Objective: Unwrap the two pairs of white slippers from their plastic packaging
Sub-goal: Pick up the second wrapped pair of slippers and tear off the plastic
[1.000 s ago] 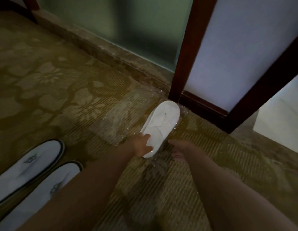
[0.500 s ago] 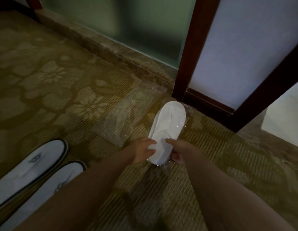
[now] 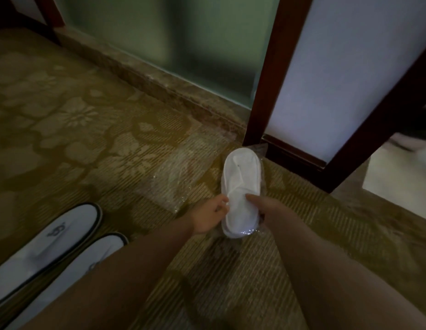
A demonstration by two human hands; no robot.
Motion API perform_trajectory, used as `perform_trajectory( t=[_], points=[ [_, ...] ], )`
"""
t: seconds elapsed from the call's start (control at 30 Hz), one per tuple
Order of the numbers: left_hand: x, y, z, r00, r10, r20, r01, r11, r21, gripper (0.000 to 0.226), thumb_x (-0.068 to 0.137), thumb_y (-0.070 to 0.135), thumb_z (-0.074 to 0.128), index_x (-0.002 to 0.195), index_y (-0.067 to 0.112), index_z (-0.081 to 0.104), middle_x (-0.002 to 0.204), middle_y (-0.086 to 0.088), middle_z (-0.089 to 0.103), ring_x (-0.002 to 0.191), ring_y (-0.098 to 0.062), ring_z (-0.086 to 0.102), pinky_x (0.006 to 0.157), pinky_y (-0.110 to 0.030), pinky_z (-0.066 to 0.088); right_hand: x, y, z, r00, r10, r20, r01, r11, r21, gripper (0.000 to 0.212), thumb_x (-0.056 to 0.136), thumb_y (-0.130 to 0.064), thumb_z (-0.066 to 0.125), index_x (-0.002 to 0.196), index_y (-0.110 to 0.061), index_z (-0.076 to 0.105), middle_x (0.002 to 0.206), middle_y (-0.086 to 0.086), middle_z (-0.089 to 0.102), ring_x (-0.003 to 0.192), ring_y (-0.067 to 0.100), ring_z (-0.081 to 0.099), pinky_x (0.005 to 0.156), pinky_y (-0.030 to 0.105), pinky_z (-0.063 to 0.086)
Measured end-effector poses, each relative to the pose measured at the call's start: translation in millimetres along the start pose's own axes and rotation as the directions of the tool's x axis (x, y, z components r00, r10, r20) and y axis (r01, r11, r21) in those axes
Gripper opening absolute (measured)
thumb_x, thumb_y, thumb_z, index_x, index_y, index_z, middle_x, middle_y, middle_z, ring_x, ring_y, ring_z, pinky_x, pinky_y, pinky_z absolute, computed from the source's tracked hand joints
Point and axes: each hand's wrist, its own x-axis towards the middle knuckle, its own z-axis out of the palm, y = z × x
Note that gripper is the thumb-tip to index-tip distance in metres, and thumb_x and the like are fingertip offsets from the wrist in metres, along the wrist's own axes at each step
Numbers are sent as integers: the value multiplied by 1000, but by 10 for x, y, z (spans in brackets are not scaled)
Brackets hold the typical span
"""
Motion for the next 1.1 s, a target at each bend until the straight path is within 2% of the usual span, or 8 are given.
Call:
perform_trajectory(
  t=[0.13,0.2,0.27,0.43,0.6,0.73,0.9,1.1],
  points=[
    [-24,118,-110,996,46,-72,-47,999,-13,26,95,24,45,117,13,53,106,-5,63,96,-20,59,84,-35,48,-112,-97,-14,996,-89,4,88,994,64,52,91,-17,59,133,9,45,135,27,52,119,36,52,94,46,46],
    [-42,165,-173,989,64,-133,-68,997,-29,21,95,23,46,108,9,55,95,-4,61,89,-20,57,78,-34,47,-149,-146,-23,994,-109,14,107,989,105,52,90,-19,59,134,6,45,134,26,53,121,38,52,99,49,44],
    [-56,204,-240,975,70,-209,-71,997,0,21,95,25,46,103,8,55,94,-8,61,88,-20,55,81,-35,46,-181,-196,-29,990,-134,44,126,980,151,52,91,-20,58,136,4,44,136,23,52,123,38,51,103,49,42],
    [-143,267,-415,934,14,-357,-28,999,-35,17,94,33,48,94,16,50,87,-2,57,86,-20,53,76,-32,43,-278,-288,-10,977,-180,118,164,978,129,47,92,-21,58,134,-1,49,130,17,58,113,33,57,89,41,49],
    [-237,332,-624,906,-201,-373,59,932,-358,37,91,42,49,111,12,51,107,-7,60,100,-25,57,81,-33,43,-416,-348,143,947,-199,253,187,980,71,38,91,-19,57,127,-6,54,111,13,65,91,23,64,89,40,48],
    [-330,412,-849,861,-303,-409,-32,769,-638,39,88,38,58,113,8,57,119,-16,64,106,-30,62,98,-45,48,-511,-368,310,911,-173,375,192,981,-14,34,89,-17,59,122,-11,57,115,15,66,100,29,63,95,43,48],
    [-466,395,-1109,790,-370,-489,-150,656,-740,48,84,35,64,118,5,51,115,-15,61,92,-28,61,80,-39,54,-633,-453,510,899,-133,417,234,951,-202,37,82,-19,69,118,-12,61,112,14,69,102,31,65,94,44,51],
    [-623,340,-1346,714,-388,-583,-179,704,-687,65,80,48,63,131,10,47,115,-12,61,84,-23,58,74,-32,48,-741,-461,664,887,-90,453,280,885,-372,48,75,-14,75,121,-16,60,119,9,68,109,26,63,96,38,50]
  ],
)
